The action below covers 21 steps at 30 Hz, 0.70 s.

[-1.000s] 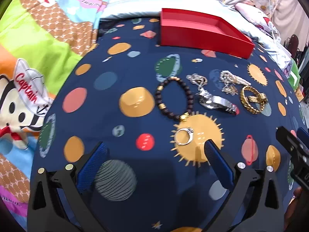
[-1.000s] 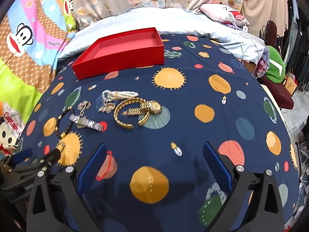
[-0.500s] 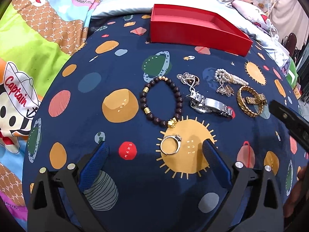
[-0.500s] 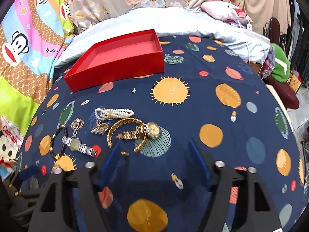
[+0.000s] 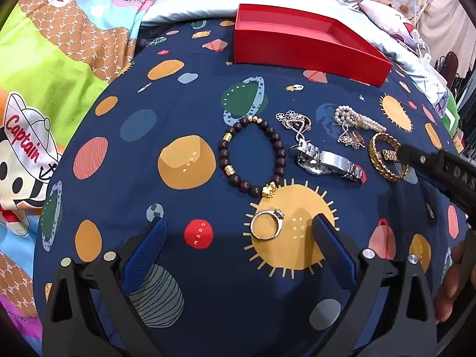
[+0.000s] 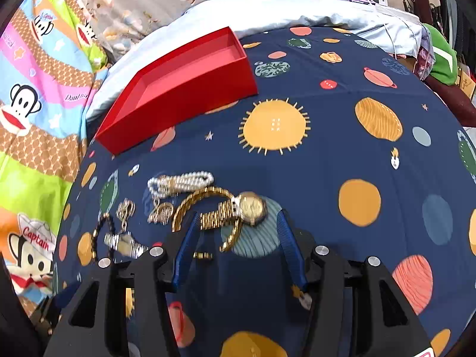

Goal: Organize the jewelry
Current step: 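Move right gripper to the gold watch while left gripper approaches the silver ring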

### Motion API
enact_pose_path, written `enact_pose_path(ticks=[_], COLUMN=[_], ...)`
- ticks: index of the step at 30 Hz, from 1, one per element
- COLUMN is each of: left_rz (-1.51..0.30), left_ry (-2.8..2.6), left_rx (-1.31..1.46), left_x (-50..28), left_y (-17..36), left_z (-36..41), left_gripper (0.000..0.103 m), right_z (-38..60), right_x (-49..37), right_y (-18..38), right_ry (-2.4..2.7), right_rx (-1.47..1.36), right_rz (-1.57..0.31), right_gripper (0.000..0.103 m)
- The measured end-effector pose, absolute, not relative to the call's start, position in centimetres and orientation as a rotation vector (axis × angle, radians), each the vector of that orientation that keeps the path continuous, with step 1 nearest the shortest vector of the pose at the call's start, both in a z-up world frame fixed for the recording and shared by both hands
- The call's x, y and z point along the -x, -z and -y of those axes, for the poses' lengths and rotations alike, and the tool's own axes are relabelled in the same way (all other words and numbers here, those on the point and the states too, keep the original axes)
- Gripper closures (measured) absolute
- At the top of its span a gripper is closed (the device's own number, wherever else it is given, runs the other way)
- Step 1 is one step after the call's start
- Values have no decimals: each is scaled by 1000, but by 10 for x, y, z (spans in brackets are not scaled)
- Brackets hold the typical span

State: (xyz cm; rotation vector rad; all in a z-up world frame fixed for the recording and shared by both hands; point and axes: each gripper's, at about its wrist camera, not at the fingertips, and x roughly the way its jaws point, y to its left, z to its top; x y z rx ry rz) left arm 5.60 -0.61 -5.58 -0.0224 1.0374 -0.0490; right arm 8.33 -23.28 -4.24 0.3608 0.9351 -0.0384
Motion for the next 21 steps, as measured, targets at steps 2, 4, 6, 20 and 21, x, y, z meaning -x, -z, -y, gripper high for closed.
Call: enact_pose_path(ticks=[2, 4, 6, 20, 21], left_rz=[-1037, -1037, -1037, -1033, -1033], left_ry=[48, 48, 50, 72, 75], left_rx=[25, 26, 25, 22, 24], left_x=[-56, -56, -56, -50, -50], left_y=[56, 56, 56, 55, 55], left_z=[6, 6, 6, 9, 9], left_gripper=[7, 7, 7, 7, 8], right_z=[233, 232, 234, 237, 237], right_x=[-88, -92, -95, -76, -73], right_y=[43, 44, 45, 19, 15], right_ry=[43, 47, 28, -5, -7], right_rx=[-356, -349, -369, -380, -375], right_rz=[-925, -922, -918, -827, -821], right_gripper=[58, 72, 77, 95, 95])
